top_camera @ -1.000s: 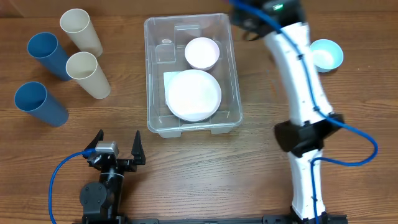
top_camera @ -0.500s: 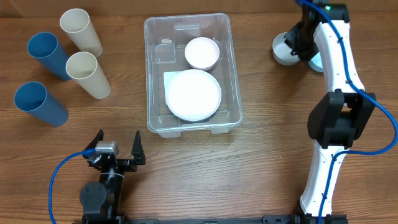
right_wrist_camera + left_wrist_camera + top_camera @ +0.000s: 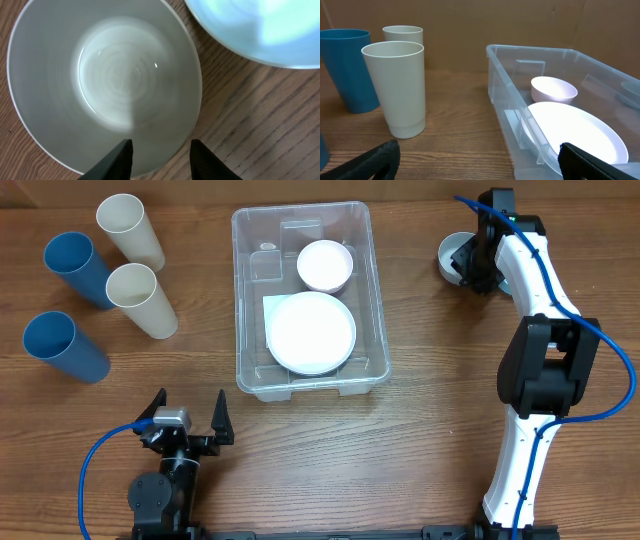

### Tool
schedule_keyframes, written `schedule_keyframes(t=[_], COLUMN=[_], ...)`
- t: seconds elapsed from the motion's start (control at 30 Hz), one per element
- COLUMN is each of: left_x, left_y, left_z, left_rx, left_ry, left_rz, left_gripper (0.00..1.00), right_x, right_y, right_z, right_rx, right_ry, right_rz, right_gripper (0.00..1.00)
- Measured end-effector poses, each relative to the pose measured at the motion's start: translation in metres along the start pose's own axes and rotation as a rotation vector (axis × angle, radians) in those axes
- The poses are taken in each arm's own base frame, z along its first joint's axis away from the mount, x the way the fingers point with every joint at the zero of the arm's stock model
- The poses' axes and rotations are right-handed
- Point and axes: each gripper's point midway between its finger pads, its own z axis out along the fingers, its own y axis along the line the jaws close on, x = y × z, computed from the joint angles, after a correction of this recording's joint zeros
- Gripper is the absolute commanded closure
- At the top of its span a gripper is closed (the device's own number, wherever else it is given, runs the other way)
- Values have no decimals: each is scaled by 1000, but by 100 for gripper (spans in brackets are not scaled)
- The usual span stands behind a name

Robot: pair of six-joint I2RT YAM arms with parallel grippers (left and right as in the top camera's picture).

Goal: Pack container
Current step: 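Grasp the grey bowl with the right gripper and stack it on the pink bowl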

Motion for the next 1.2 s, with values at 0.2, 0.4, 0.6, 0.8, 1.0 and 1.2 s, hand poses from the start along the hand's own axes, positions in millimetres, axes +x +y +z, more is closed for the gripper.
schedule_keyframes(t=[0.2,0.4,0.6,0.8,1.0,1.2], left_x=[0,0,0,0,0,0], left_y=[0,0,0,0,0,0], left_z=[0,0,0,0,0,0], left_rx=[0,0,0,0,0,0], left_ry=[-1,0,0,0,0,0], left_rz=[0,0,0,0,0,0], left_gripper=[0,0,0,0,0,0], right_x=[12,19,24,5,42,131], right_y=[-8,-8,-14,26,105,166], right_z=[18,23,3,-83,-220,-245], right_rx=[37,34,73,-45,-327,-429], right_ry=[50,92,136,36,-158,-204], right_rz=[3,2,-32,-125,-314,-506], right_gripper=[91,97,96,96,96,96])
